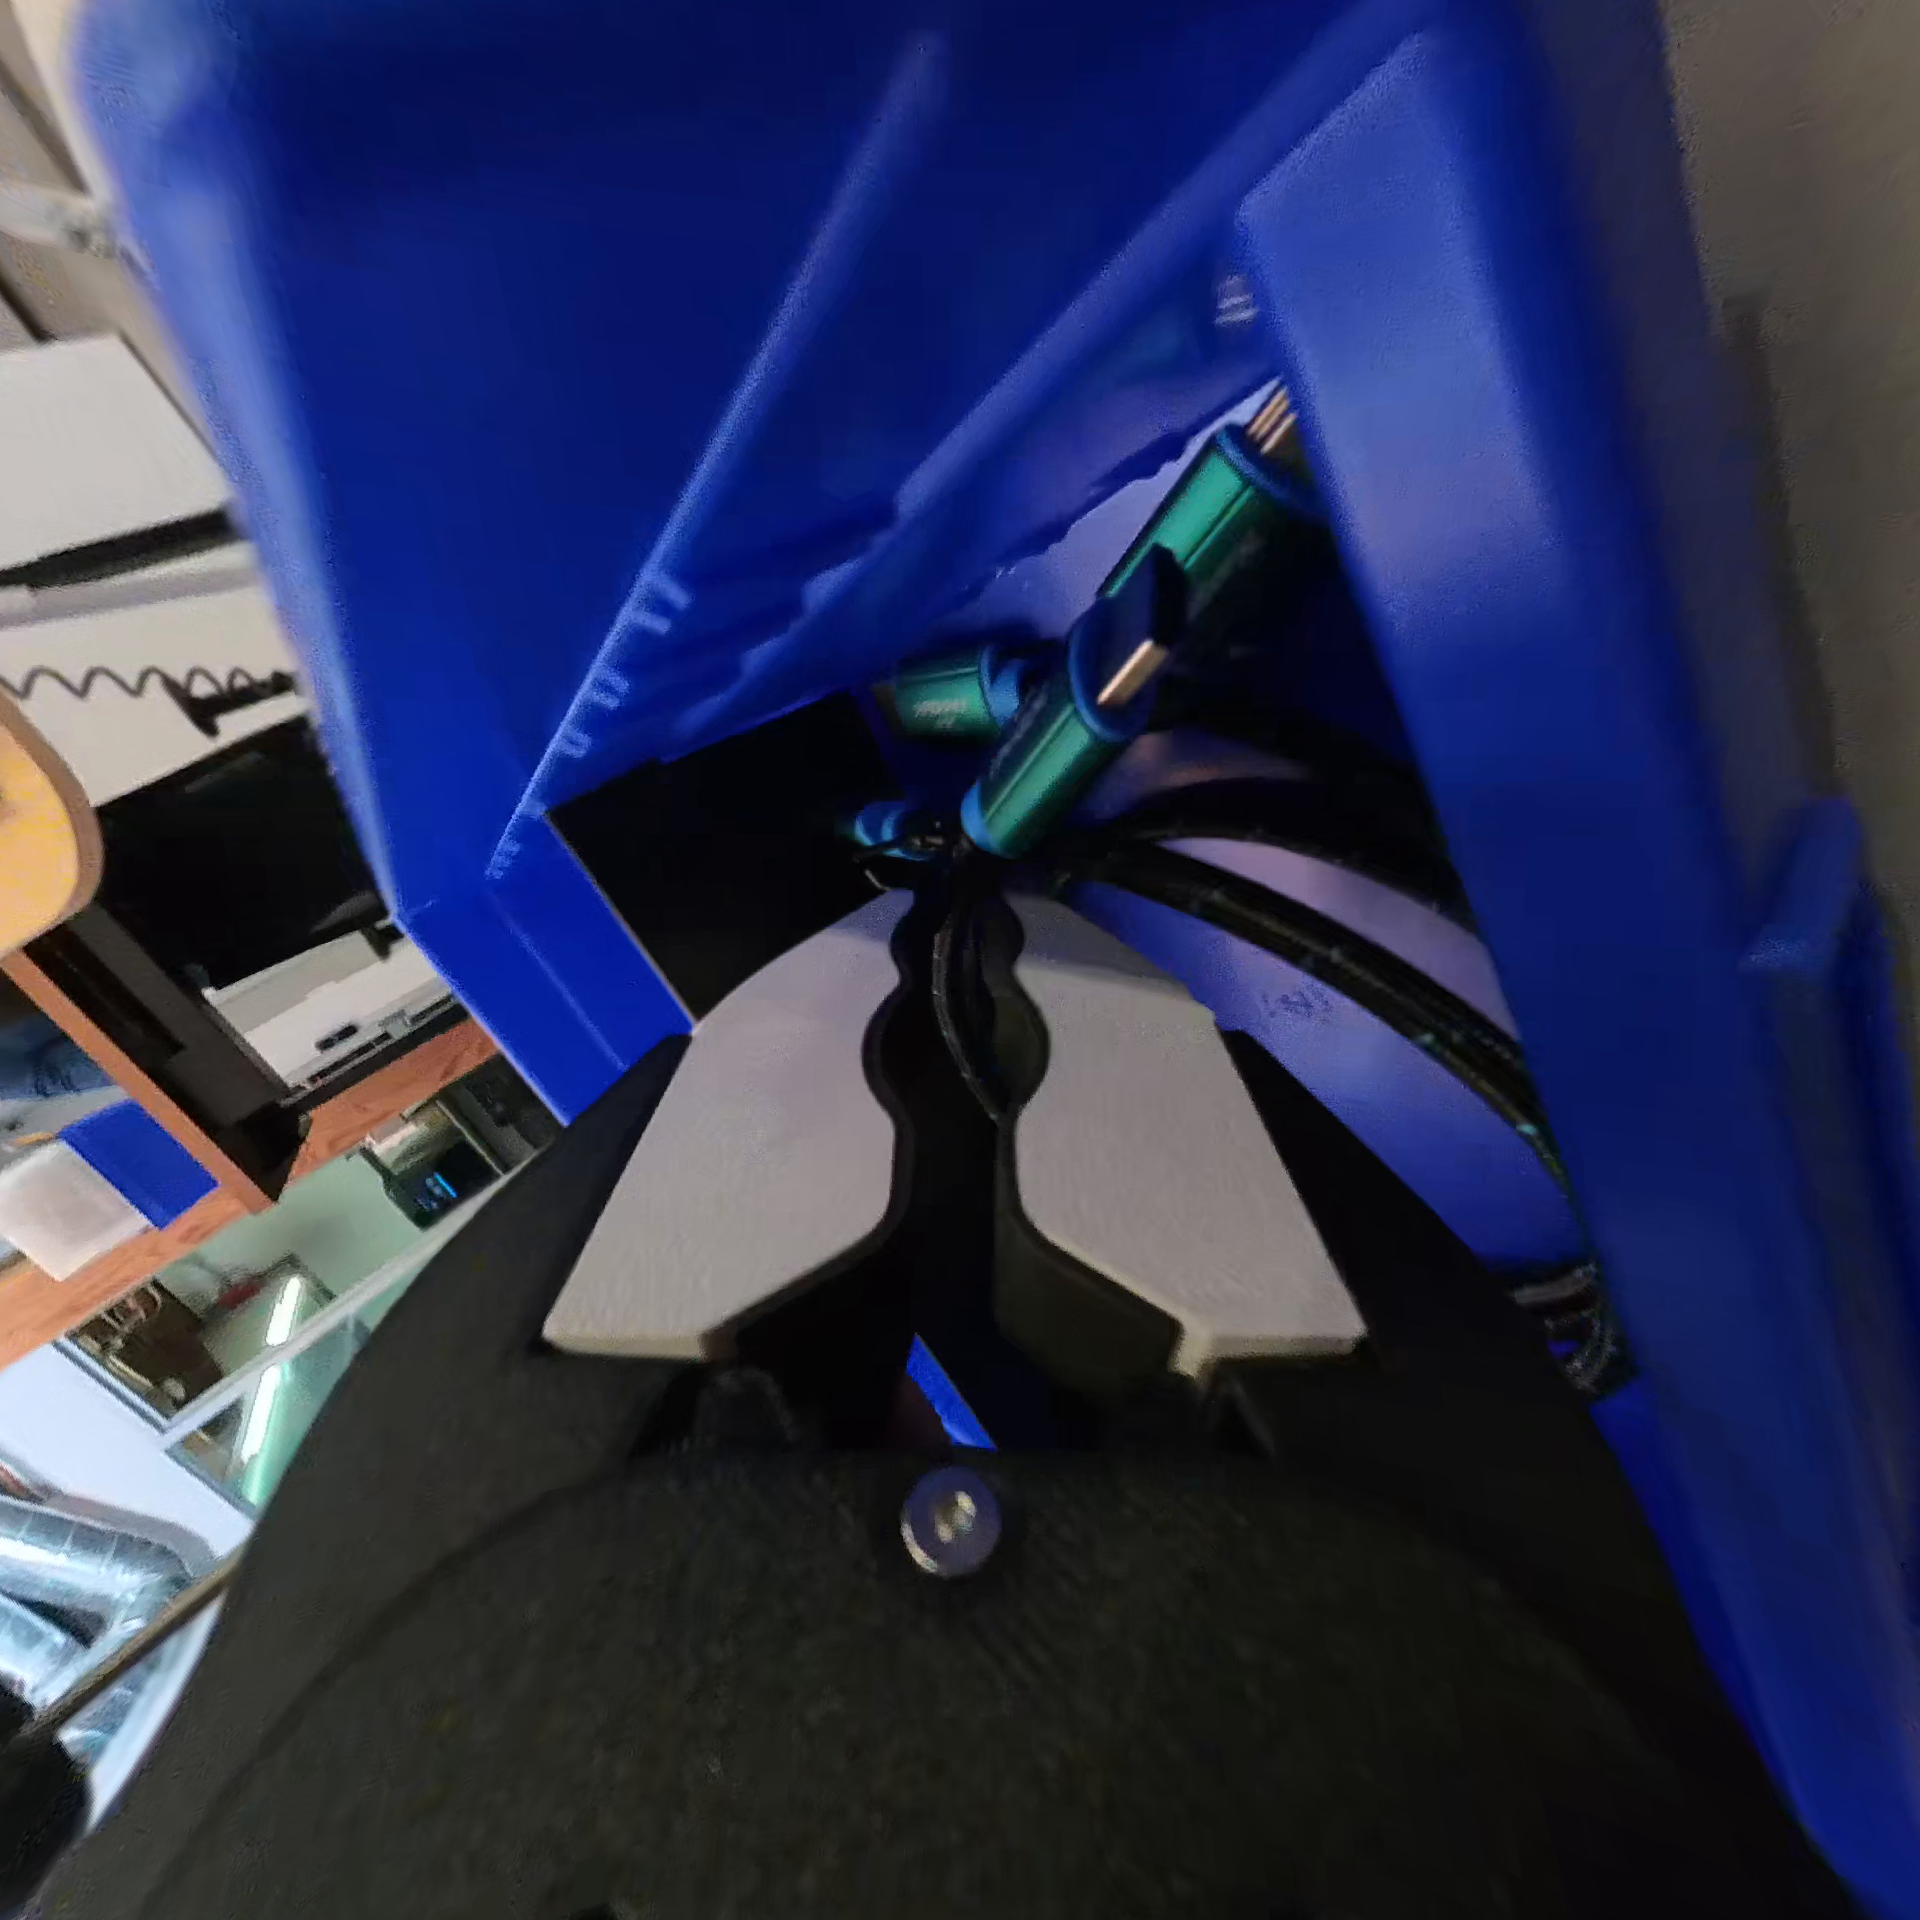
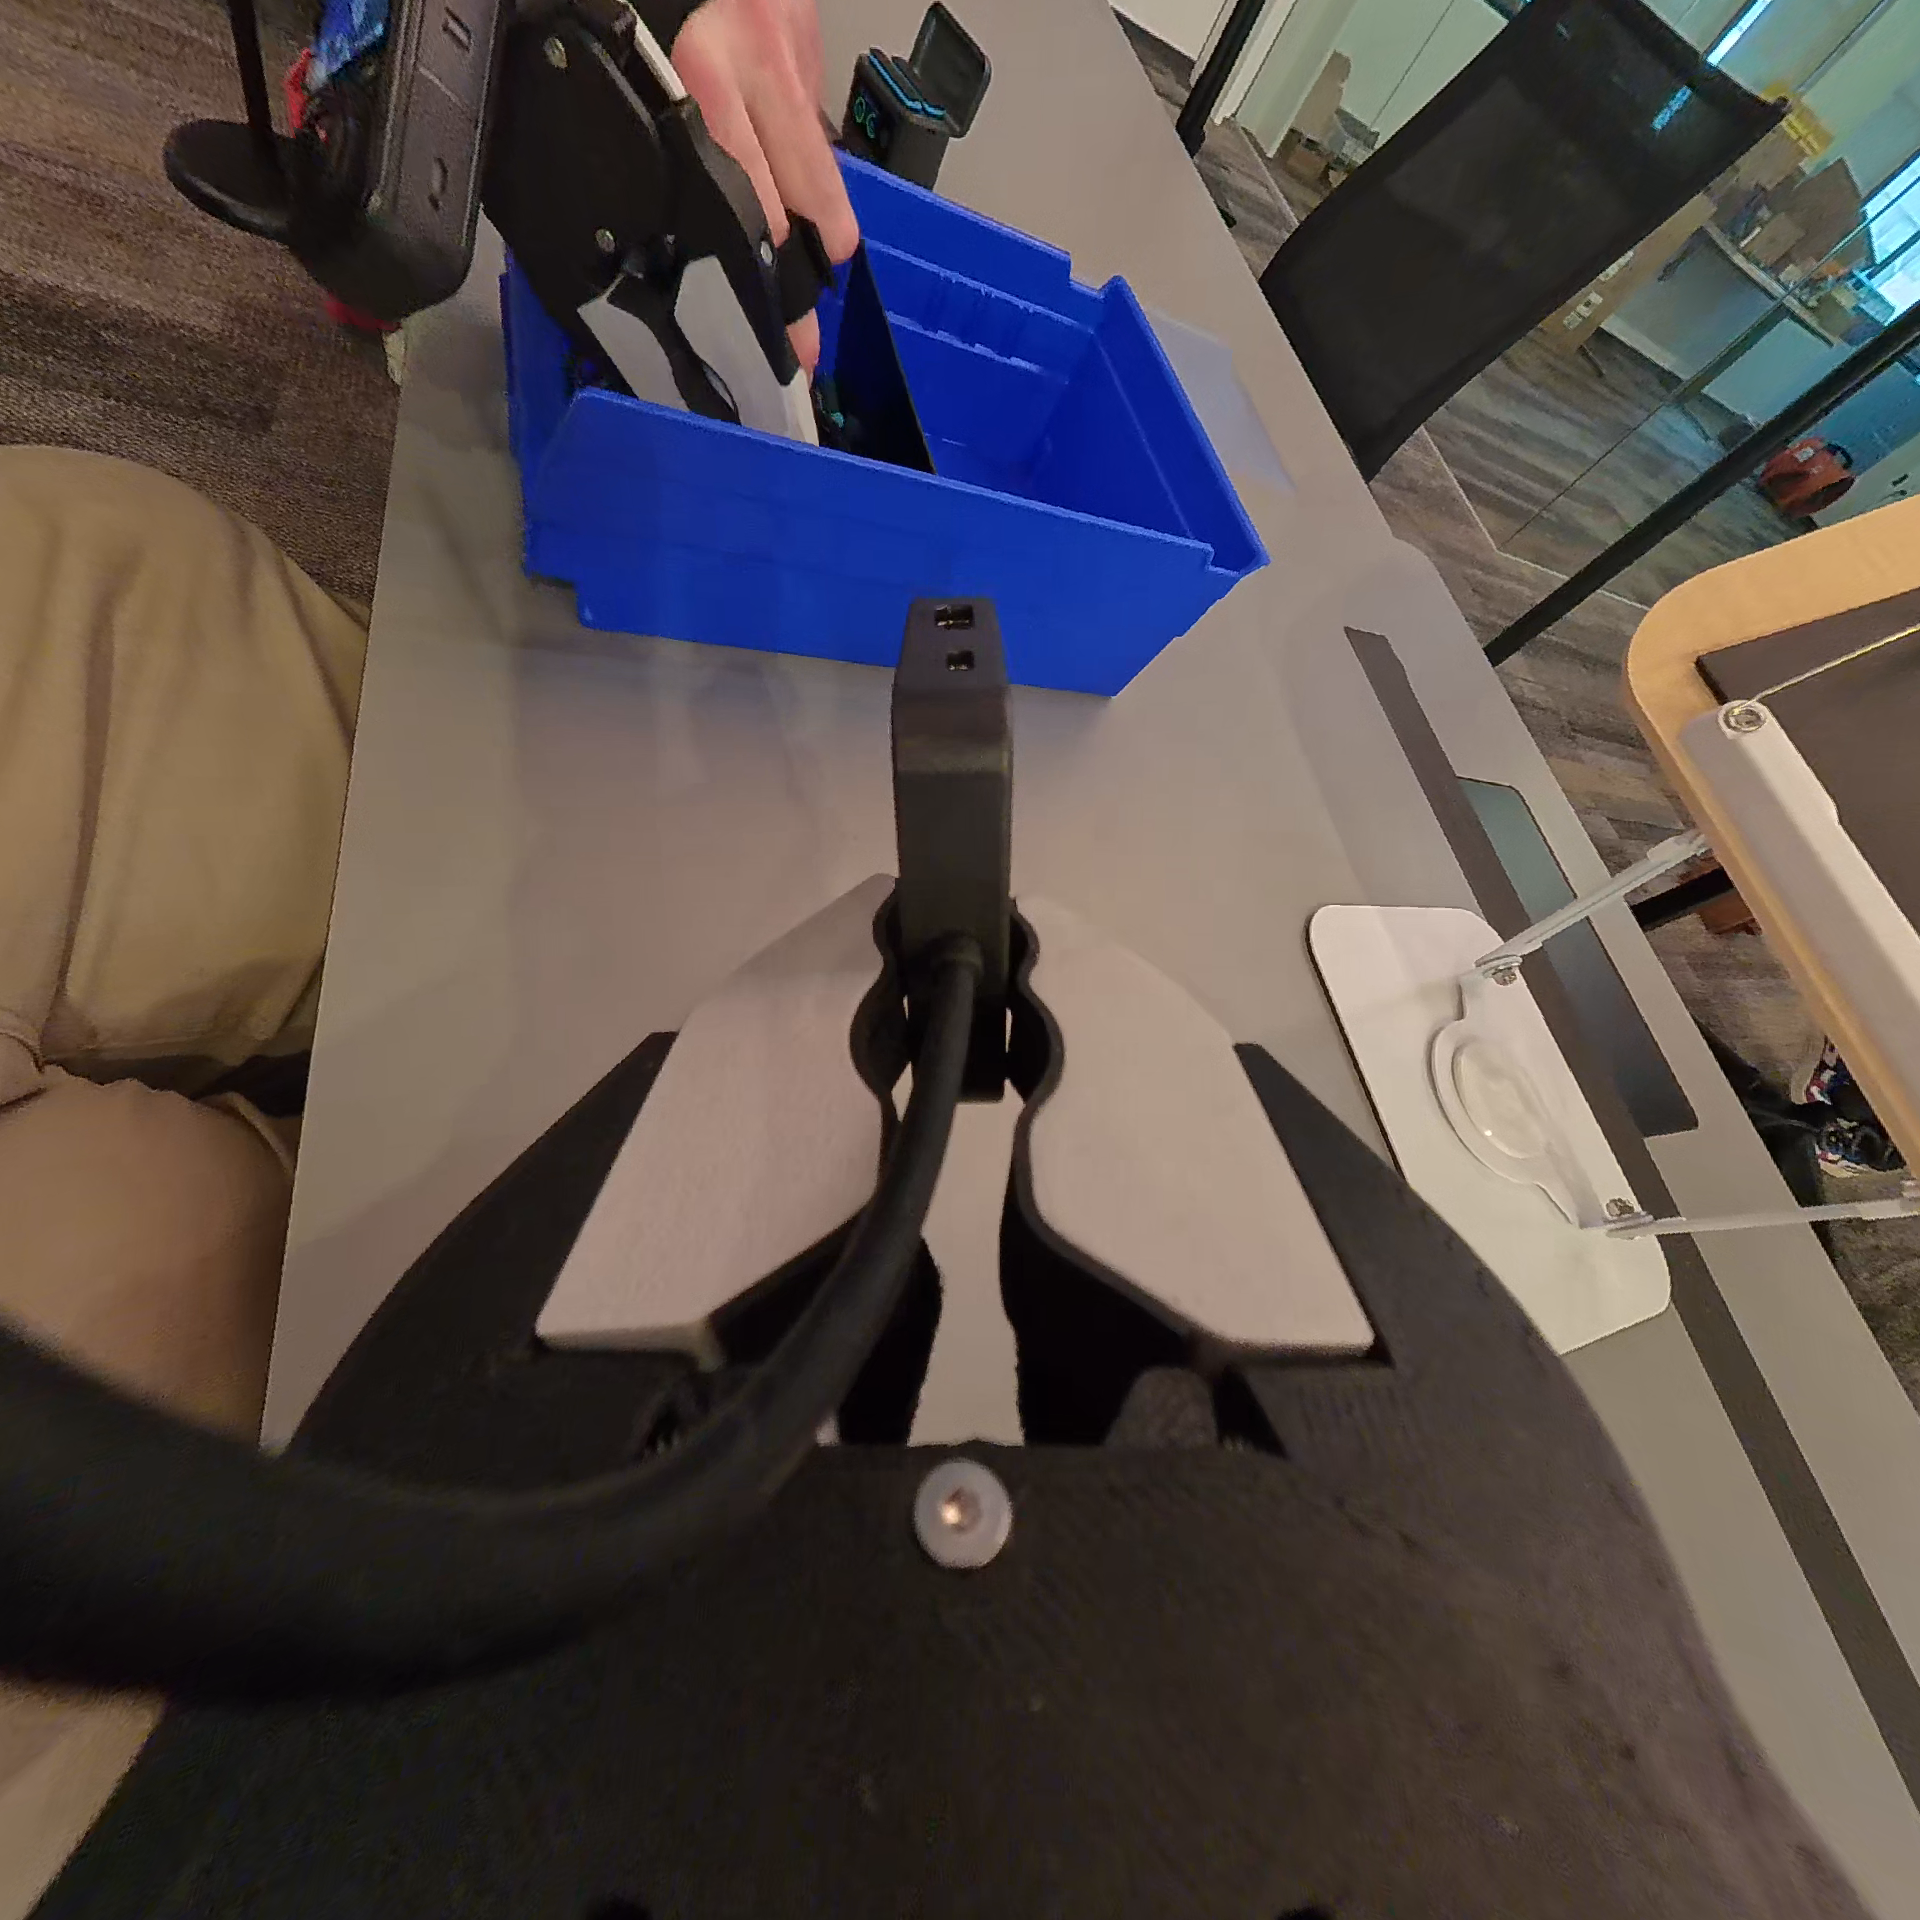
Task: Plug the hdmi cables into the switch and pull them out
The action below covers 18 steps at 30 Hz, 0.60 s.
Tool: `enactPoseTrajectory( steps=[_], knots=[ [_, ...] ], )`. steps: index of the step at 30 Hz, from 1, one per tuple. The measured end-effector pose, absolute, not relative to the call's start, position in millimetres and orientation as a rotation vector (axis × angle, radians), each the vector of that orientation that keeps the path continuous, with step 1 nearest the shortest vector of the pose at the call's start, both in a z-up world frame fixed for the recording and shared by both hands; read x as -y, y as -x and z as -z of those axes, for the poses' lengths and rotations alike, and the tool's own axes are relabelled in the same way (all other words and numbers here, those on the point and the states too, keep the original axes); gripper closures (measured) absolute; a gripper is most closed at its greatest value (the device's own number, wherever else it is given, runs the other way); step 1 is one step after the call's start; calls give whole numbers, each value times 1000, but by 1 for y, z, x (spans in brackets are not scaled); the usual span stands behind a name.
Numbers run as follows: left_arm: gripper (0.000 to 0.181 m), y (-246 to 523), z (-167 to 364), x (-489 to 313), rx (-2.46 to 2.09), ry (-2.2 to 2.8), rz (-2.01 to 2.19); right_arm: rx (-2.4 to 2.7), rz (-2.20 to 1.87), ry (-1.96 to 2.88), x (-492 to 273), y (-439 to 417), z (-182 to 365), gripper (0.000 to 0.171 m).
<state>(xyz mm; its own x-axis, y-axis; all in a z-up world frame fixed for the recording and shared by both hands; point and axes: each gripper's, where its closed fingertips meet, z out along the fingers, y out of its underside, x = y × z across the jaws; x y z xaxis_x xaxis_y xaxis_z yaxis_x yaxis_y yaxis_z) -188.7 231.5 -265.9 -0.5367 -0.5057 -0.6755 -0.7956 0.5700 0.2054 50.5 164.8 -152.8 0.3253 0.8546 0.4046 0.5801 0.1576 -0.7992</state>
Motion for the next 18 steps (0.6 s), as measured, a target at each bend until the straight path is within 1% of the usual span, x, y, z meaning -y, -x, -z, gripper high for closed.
enactPoseTrajectory(
  steps=[7,18],
  knots=[
    [175,203,238,-234,-2084,1196,-719,1348,-325,1528,-166,-53,150,158],
    [174,225,192,-231,-1877,1306,-838,1336,-318,1510,-164,-51,143,158]
  ],
)
